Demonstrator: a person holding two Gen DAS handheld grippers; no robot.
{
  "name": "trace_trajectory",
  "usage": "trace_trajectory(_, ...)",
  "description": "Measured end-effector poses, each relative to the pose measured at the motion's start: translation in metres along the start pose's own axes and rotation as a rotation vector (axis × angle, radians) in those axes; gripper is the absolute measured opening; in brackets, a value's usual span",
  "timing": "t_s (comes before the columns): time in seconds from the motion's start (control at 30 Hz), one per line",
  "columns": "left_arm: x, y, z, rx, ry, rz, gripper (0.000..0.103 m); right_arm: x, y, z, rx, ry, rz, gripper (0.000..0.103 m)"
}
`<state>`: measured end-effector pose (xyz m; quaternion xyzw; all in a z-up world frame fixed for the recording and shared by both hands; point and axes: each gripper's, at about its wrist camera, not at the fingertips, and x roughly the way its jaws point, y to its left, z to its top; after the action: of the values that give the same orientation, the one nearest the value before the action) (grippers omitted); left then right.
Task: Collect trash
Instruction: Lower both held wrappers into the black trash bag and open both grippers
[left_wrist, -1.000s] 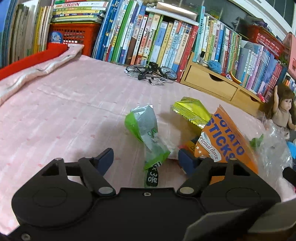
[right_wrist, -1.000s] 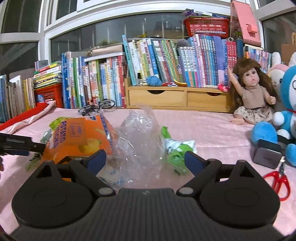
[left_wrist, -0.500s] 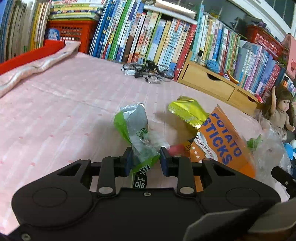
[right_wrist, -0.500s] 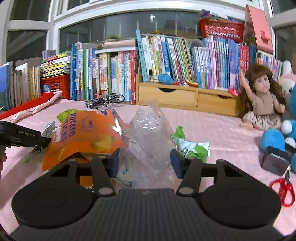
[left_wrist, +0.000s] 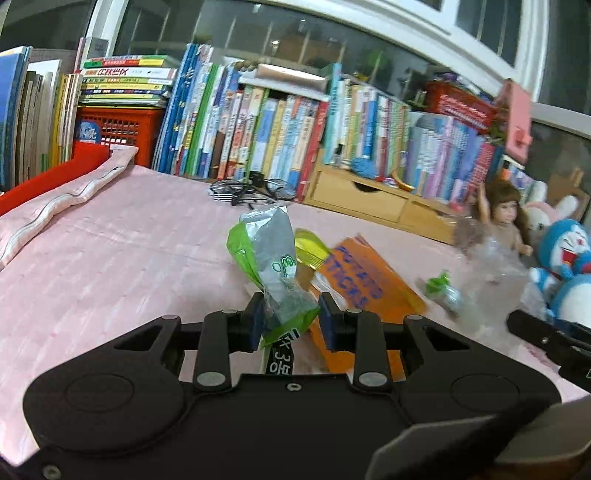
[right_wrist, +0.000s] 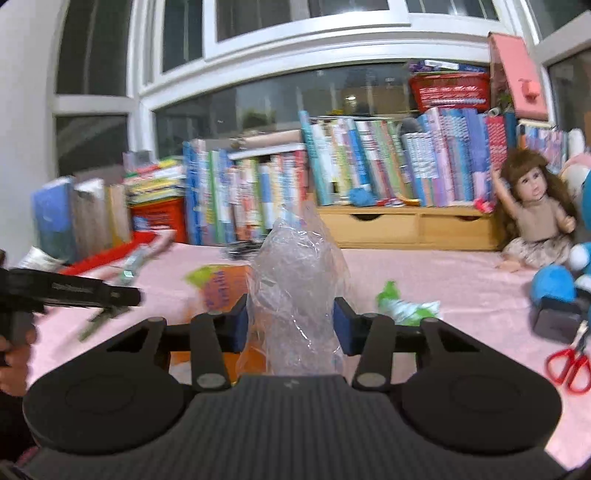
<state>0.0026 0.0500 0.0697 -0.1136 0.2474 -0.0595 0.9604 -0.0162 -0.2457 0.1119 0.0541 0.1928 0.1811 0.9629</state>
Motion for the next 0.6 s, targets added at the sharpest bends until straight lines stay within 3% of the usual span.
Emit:
trace_trajectory(0.27,-0.062,-0.010,-0.043,0.053,0.025,-0.069,0.029,-0.049,0.029,-0.032,0.011,0.087,0.142,0.050)
trace_trajectory(0.47,-0.100,-0.008,-0.079,0.012,0.073,-0.090,0.029,-0.078,0.043,-0.066,0.036,0.188,0.175,0.049)
trace_trajectory(0.6,-0.119,-0.011,-0.110,0.049,0.124,-0.083,0.029,-0.091,0.051,-0.087,0.044,0.257,0.192,0.048)
